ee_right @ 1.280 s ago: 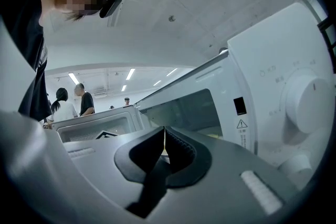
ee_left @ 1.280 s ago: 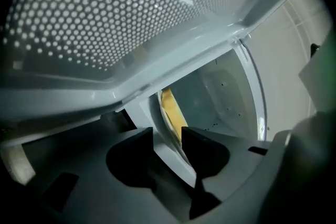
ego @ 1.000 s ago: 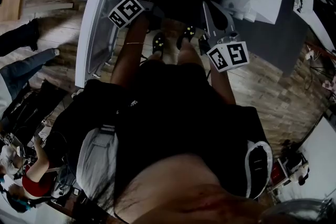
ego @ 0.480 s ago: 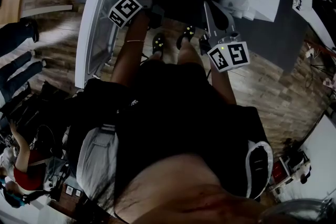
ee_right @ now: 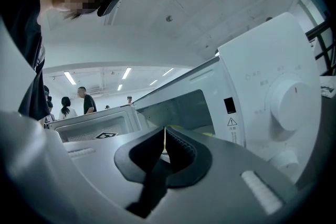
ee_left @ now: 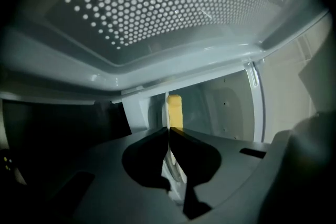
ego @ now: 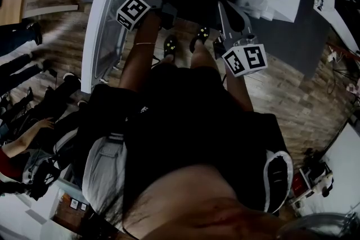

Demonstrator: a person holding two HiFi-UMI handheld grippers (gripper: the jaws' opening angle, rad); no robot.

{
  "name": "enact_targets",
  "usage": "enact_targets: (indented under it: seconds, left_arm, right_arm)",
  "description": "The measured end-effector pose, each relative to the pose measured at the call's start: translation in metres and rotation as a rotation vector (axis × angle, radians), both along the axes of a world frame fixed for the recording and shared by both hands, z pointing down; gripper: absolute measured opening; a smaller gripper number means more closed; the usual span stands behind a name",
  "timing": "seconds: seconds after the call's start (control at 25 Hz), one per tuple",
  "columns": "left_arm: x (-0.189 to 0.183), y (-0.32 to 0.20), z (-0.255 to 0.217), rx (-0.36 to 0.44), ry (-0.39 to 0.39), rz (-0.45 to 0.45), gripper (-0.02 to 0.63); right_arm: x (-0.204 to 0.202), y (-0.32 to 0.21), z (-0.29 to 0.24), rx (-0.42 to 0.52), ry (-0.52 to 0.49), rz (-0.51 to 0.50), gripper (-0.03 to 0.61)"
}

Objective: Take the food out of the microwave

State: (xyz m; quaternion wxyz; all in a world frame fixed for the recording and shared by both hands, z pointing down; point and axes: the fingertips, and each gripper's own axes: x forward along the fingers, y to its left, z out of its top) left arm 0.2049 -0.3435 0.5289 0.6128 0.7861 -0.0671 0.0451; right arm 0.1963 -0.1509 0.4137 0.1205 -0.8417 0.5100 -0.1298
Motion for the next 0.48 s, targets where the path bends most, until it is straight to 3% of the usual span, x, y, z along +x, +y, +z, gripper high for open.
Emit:
enact_targets:
  seconds: [0.48]
  left_arm:
    - [-0.0081,0.0031,-0.0008,-0.073,-0.008,-0.042,0.014]
  right_arm:
    - [-0.0062,-0.0037,0.0021,-0.001,-0.003,-0.003,-0.002]
